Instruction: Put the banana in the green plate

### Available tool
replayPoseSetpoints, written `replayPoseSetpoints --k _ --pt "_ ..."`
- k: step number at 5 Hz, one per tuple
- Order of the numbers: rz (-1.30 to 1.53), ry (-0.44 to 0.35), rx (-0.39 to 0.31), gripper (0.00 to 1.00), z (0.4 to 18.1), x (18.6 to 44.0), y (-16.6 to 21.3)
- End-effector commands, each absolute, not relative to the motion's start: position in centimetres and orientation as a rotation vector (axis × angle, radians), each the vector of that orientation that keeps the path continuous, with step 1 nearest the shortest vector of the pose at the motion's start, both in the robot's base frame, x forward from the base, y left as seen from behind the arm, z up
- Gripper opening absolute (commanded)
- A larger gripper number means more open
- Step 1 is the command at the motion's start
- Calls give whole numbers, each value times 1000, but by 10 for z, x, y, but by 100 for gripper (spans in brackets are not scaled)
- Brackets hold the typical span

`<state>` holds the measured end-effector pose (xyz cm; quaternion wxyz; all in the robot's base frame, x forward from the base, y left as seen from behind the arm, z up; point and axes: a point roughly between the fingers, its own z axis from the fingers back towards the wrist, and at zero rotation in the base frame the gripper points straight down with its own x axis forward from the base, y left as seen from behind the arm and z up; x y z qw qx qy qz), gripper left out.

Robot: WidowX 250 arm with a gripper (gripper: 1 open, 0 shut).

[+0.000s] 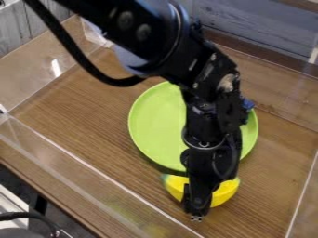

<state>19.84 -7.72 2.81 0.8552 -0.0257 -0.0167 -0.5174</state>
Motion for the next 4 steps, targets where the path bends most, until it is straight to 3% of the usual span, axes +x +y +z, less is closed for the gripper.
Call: replayPoseSetpoints --k 1,4 --pt "-1073 -84 -44 0 36 210 -78" --pt "-1067 -86 -47 0 34 212 -77"
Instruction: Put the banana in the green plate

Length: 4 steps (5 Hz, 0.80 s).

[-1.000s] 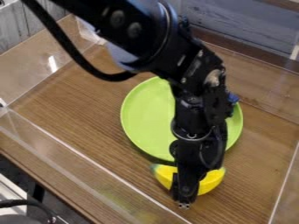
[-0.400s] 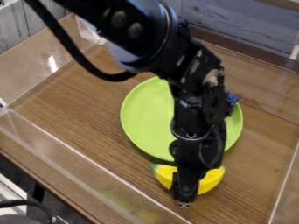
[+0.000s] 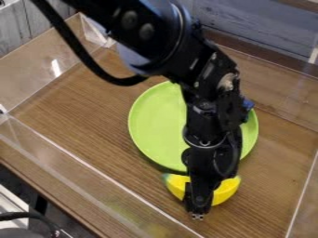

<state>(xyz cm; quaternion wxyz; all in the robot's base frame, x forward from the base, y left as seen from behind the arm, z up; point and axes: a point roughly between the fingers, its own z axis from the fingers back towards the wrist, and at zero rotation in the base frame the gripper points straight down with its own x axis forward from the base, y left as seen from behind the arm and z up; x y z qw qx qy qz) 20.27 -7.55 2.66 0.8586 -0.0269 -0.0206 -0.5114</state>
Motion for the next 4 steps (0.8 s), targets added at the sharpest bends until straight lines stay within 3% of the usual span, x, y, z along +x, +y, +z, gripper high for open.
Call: replayPoseSetpoints --k 1,4 --pt "-1064 -87 -49 0 33 213 -77" --pt "-997 -88 -51 0 39 215 -73"
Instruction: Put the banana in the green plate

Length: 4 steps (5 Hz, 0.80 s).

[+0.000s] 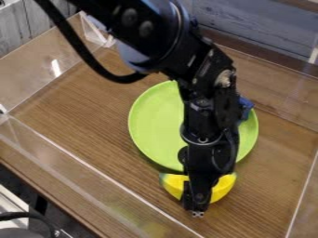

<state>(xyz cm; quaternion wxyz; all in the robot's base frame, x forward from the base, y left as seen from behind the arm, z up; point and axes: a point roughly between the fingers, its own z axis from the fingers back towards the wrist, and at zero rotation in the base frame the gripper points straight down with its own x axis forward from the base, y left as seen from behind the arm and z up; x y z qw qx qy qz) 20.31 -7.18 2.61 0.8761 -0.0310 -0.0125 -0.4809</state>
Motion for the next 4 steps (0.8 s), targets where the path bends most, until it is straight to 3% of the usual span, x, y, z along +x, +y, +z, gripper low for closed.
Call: replayPoseSetpoints --k 1,4 --pt "-974 -88 -52 0 40 215 -72" --pt "-936 -87 -55 0 41 217 -69"
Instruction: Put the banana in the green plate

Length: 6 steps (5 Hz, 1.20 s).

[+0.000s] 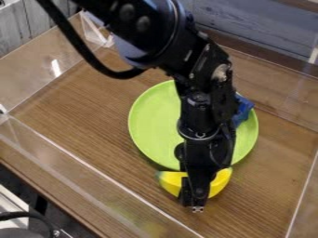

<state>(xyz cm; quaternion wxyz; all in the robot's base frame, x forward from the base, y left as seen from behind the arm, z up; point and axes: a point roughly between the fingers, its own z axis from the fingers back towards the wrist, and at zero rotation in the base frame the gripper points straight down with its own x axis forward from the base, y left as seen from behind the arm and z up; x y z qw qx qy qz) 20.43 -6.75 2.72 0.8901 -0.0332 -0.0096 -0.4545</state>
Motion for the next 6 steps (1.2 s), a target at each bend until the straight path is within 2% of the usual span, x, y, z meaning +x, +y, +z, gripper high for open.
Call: replayPoseSetpoints --k 1,4,6 --pt "-922 -86 -55 0 43 218 -68" --pt "-893 -90 -43 0 54 222 -64" --pt "-896 -94 -42 0 55 224 -61"
